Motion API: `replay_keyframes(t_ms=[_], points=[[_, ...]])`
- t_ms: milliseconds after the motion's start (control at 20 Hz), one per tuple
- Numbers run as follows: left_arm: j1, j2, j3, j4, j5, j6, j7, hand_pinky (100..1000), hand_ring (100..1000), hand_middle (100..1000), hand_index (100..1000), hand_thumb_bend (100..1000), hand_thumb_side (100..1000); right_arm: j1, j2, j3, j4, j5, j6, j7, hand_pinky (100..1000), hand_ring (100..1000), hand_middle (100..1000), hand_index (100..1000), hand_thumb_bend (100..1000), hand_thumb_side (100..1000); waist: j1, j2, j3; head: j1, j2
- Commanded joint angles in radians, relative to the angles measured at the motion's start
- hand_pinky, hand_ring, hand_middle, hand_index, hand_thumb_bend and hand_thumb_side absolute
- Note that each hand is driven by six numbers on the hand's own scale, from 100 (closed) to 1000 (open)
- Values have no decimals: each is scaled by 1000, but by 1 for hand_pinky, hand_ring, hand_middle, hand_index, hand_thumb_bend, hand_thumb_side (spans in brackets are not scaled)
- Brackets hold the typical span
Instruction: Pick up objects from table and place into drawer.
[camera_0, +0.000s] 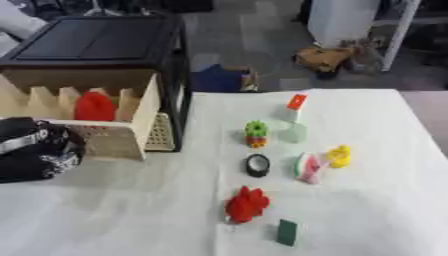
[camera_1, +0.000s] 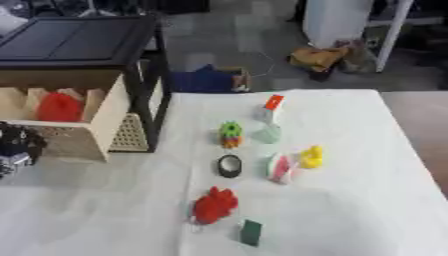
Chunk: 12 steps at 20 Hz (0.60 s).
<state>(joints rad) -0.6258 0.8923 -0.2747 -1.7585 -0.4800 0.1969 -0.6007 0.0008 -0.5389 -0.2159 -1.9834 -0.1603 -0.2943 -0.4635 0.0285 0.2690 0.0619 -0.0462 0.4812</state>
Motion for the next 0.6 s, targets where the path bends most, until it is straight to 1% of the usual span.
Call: replay_keyframes(t_ms=[50, 400, 450, 600], points=[[-21, 2, -1, 14, 3, -4, 7, 669, 859, 905, 965, 100, 1000, -1, -13, -15, -17, 7, 0, -5, 659, 649, 619, 818, 100, 1000, -3, -10, -4, 3, -13], [-50, -19, -6, 45, 0, -4, 11, 669, 858, 909, 985, 100, 1000, -1, -10, -16, -17, 9, -3, -8, 659, 649, 619, 817, 100, 1000, -3, -7, -8, 4, -17], [-53, -21, -6, 49, -2, -4, 11, 670, 860, 913, 1000, 100, 1000, -1, -10, -16, -17, 9, -3, -8, 659, 649, 619, 817, 100, 1000, -3, -6, -8, 5, -17], [-63, -29, -6, 65, -9, -4, 15, 671, 862, 916, 1000, 100, 1000, -1, -10, -16, -17, 10, -4, -8, 659, 649, 619, 817, 100, 1000, -2, -5, -10, 6, -20]])
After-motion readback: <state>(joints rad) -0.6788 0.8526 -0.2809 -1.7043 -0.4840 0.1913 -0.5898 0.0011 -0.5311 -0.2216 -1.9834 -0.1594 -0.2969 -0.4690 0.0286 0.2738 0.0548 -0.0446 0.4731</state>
